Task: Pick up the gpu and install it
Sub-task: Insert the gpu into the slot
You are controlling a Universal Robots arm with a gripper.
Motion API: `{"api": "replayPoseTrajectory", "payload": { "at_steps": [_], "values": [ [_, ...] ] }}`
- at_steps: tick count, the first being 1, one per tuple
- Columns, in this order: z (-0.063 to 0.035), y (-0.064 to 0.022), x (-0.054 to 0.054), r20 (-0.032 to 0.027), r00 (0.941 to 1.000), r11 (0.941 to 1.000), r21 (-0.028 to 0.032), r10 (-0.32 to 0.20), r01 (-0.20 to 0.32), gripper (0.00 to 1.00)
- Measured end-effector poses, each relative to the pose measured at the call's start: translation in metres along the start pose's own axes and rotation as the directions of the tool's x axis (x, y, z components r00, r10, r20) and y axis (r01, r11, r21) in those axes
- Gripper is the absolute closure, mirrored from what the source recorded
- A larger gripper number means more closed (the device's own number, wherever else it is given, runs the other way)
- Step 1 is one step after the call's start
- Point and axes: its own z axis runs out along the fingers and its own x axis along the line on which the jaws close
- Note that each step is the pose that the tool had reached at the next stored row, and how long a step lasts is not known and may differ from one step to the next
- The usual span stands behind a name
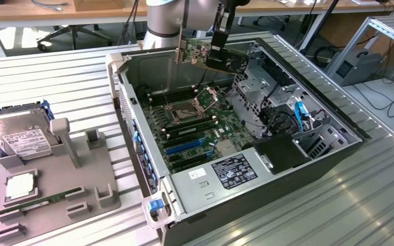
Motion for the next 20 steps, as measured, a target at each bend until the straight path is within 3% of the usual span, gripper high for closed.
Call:
{"api": "replayPoseTrajectory", "payload": {
  "at_steps": [20],
  "values": [
    [0.0001, 0.0013, -0.0020, -0.0016, 0.9980, 0.9980, -0.0018, -0.063, 0.063, 0.73]
  ]
}}
